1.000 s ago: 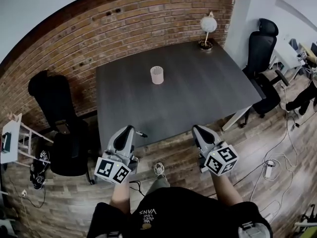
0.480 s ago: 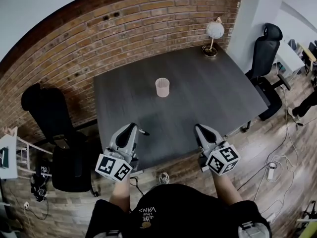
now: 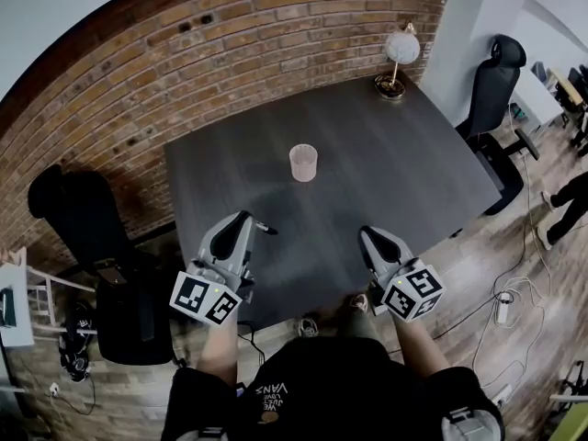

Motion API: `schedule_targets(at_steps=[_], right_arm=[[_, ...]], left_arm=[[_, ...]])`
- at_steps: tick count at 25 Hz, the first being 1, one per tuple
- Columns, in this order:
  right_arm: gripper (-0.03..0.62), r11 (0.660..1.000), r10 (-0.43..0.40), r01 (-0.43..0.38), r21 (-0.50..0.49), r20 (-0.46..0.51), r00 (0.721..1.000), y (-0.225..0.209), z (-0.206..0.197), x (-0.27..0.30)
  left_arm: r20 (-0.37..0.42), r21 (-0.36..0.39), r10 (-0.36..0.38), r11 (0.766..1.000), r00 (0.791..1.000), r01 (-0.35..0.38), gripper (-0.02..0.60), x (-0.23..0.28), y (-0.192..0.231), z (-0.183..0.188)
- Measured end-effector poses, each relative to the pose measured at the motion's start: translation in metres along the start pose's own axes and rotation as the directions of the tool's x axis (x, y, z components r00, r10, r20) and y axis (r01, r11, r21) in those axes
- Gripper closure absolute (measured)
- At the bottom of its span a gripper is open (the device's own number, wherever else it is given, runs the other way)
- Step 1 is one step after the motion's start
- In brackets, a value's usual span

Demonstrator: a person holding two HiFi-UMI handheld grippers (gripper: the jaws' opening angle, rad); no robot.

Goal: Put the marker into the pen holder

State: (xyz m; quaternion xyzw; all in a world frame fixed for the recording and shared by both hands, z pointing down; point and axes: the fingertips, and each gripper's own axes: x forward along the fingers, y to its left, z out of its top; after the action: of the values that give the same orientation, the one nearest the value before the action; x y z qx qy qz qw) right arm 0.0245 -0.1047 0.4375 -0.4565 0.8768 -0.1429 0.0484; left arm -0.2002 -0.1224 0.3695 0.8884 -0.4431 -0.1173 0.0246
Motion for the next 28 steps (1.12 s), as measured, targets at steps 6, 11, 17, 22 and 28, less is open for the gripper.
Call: schedule_targets(at_steps=[6,11,17,22,28], right_arm=[[0.597,1.0,0.028,-0.027,0.012,-0.021,0.999,-0.021,-0.003,0.026],[0.597,0.997,0.076,-0.075,0.031,-0.052,0.996,-0.045,0.001,0.052],[0.597,0.992,0.123,-0.119,0.046,-0.097,0.988,-0.078,0.005,0.079],[0.597,0.988,0.148,-0.142,0.055,-0.125,0.981,-0.102,0.004,0.095],[0.597,0.988,0.148,-0.14,0.068,-0.147,0.978,-0.131,0.002,0.101]], left_arm=[[-0.016,0.04,-0.005,0.999,1.0,0.006,0.503,0.035,0.014,0.003],[-0.028,0.069,0.019,0.997,0.999,-0.017,0.503,0.078,0.026,-0.003],[-0.027,0.107,0.044,0.993,0.999,-0.04,0.503,0.135,0.04,-0.014],[-0.045,0.132,0.064,0.99,0.997,-0.058,0.503,0.173,0.053,-0.032],[-0.054,0.106,0.109,0.989,0.993,-0.103,0.503,0.206,0.075,-0.059]])
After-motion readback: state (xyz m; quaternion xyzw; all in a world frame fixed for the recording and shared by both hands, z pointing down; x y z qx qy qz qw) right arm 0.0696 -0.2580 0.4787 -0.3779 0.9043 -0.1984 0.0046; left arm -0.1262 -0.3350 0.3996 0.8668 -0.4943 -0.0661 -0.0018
